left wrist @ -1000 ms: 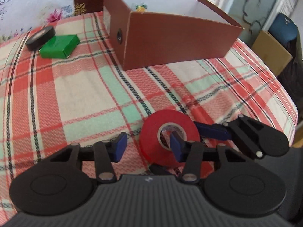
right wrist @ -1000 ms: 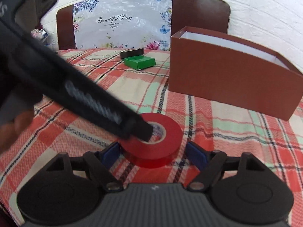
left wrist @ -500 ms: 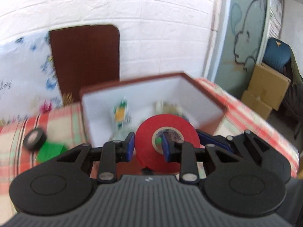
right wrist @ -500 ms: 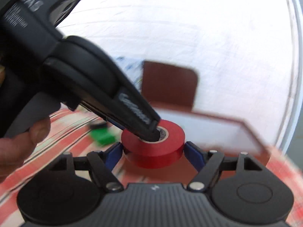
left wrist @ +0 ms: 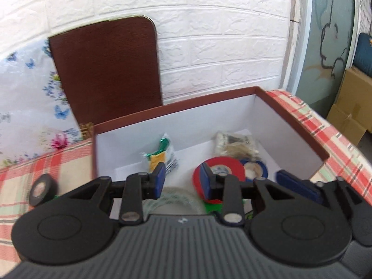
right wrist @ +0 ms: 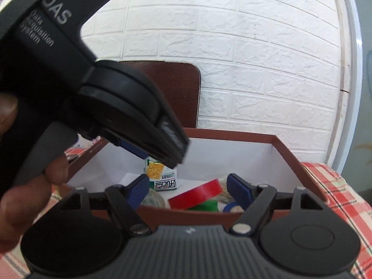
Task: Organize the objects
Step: 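Lower the red tape roll into the brown box and open the left gripper, then move both grippers back toward the green box on the cloth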
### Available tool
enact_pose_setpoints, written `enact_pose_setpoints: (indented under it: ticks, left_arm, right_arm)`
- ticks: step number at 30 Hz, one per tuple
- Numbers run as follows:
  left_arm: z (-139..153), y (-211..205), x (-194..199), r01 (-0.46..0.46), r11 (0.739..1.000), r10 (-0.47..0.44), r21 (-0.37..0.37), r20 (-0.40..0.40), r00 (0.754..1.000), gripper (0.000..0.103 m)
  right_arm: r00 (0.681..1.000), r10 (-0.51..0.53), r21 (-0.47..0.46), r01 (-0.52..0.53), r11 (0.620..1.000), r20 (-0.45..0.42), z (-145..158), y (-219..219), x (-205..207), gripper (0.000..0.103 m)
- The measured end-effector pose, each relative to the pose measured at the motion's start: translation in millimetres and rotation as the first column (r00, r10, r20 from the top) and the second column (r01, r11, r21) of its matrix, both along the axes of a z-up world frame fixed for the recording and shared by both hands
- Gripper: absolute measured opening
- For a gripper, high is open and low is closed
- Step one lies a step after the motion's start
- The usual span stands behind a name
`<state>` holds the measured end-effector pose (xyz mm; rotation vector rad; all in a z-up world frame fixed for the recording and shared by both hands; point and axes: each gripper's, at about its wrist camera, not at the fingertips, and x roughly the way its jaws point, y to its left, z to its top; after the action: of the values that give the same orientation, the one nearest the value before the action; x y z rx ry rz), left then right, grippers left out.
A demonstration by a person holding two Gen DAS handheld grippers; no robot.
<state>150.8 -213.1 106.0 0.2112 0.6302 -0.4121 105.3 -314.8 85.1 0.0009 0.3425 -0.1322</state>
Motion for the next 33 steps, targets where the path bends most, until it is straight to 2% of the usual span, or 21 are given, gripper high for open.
enact_pose_setpoints:
  ticks: [3,6,9,15,24,33]
  left_arm:
    - [1,11,-21,-0.014,0.999,0.014,0.038,0.003,1.000,0.041]
    - [3,28,-43,-0.018,0.999,0.019,0.035,-0.006,1.000,0.043]
    - [2,42,-61,-0.021,0.999,0.021,0.040,-0.009,1.000,0.045]
    - [-3,71,-85,-0.061,0.998,0.061,0.029,-0.023,0.998,0.046]
    - [-15,114,-105,-0.128,0.992,0.128,0.018,-0.020,0.992,0.048]
    - [-24,141,-113,-0.162,0.987,0.162,0.016,-0.013,0.987,0.052]
  right_arm:
    - [0.999,-0.043,0.088,0.040,0.995,0.032,4,-1,-30,0.078]
    - [0.997,-0.067,0.180,0.058,0.982,0.045,9,-4,-59,0.080]
    - [0.998,-0.062,0.243,0.056,0.969,0.019,11,-4,-80,0.080]
    - [0.999,-0.028,0.377,0.043,0.925,-0.046,7,1,-92,0.080]
    - [0.997,0.010,0.354,0.020,0.935,-0.082,13,38,-109,0.080]
    - [0.998,0.021,0.331,0.001,0.944,-0.065,24,62,-122,0.080]
